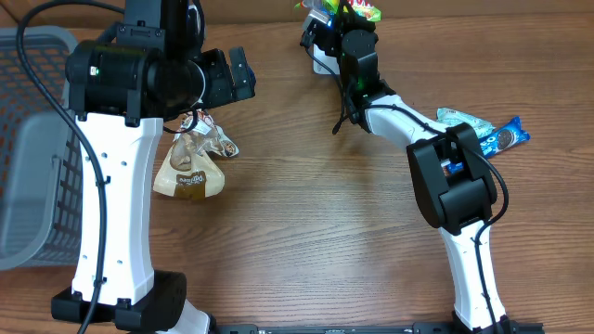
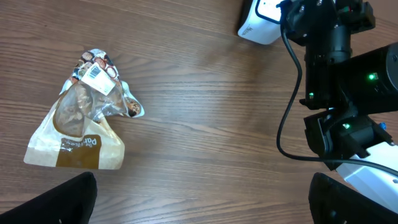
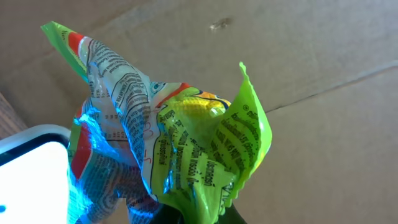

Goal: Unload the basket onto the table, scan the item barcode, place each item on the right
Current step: 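Lift the snack bag and hold it over the scanner window, then carry the snack bag right and drop it near the Oreo pack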

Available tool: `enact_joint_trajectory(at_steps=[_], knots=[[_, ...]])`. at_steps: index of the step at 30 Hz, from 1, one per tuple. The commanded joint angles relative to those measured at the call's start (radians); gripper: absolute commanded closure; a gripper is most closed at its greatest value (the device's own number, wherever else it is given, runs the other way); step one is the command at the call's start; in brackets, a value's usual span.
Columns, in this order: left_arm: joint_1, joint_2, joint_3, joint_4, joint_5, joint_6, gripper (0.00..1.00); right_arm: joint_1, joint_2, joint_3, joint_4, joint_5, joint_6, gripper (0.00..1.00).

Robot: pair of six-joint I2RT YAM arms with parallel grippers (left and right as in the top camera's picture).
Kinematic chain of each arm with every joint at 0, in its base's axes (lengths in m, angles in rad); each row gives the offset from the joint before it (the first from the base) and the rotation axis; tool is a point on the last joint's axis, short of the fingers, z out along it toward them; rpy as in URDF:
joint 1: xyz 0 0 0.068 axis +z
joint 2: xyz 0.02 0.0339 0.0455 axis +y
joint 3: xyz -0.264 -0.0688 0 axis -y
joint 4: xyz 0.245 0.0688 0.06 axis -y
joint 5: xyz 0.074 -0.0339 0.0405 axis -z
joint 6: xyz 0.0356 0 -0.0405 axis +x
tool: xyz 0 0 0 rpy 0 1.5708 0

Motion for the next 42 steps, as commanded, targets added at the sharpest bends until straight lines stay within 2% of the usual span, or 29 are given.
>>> enact_joint_trajectory(at_steps=[1, 4, 7, 14, 17, 18, 21, 23, 24, 25, 27, 30, 33, 37, 42], knots=[[-0.002, 0.004, 0.008, 0.002, -0.006, -0.002, 0.00, 0.010, -0.014, 0.023, 0.103, 0.016, -0.006, 0.96], [-0.002, 0.004, 0.008, 0.002, -0.006, -0.002, 0.00, 0.019, -0.032, 0.023, 0.180, 0.016, -0.085, 0.96], [-0.002, 0.004, 0.008, 0.002, -0.006, -0.002, 0.01, 0.029, -0.078, 0.023, 0.122, 0.017, -0.083, 0.96], [-0.002, 0.004, 0.008, 0.002, -0.006, -0.002, 0.00, 0.081, -0.332, 0.023, -0.401, 0.007, 0.303, 0.96], [-0.002, 0.004, 0.008, 0.002, -0.006, -0.002, 0.00, 0.097, -0.481, 0.023, -0.700, -0.107, 0.566, 0.96], [-0.002, 0.004, 0.008, 0.002, -0.006, -0.002, 0.00, 0.093, -0.570, 0.023, -0.859, -0.243, 0.771, 0.96], [-0.002, 0.004, 0.008, 0.002, -0.006, -0.002, 0.00, 0.053, -0.666, 0.023, -1.041, -0.425, 1.095, 0.96], [-0.002, 0.004, 0.008, 0.002, -0.006, -0.002, 0.00, 0.001, -0.716, 0.023, -1.162, -0.475, 1.304, 0.96], [-0.002, 0.004, 0.008, 0.002, -0.006, -0.002, 0.00, -0.014, -0.725, 0.023, -1.199, -0.474, 1.363, 0.96], [-0.002, 0.004, 0.008, 0.002, -0.006, -0.002, 0.01, -0.095, -0.747, 0.023, -1.305, -0.475, 1.514, 0.96], [-0.002, 0.004, 0.008, 0.002, -0.006, -0.002, 0.00, -0.188, -0.747, 0.022, -1.403, -0.475, 1.627, 0.96], [-0.002, 0.004, 0.008, 0.002, -0.006, -0.002, 0.00, -0.334, -0.731, 0.000, -1.503, -0.475, 1.707, 0.96], [-0.002, 0.004, 0.008, 0.002, -0.006, -0.002, 0.00, -0.486, -0.695, -0.041, -1.555, -0.478, 1.711, 0.96], [-0.002, 0.004, 0.008, 0.002, -0.006, -0.002, 0.00, -0.607, -0.634, -0.085, -1.585, -0.391, 1.712, 0.96], [-0.002, 0.004, 0.008, 0.002, -0.006, -0.002, 0.00, -0.688, -0.537, -0.124, -1.591, -0.325, 1.764, 0.96]])
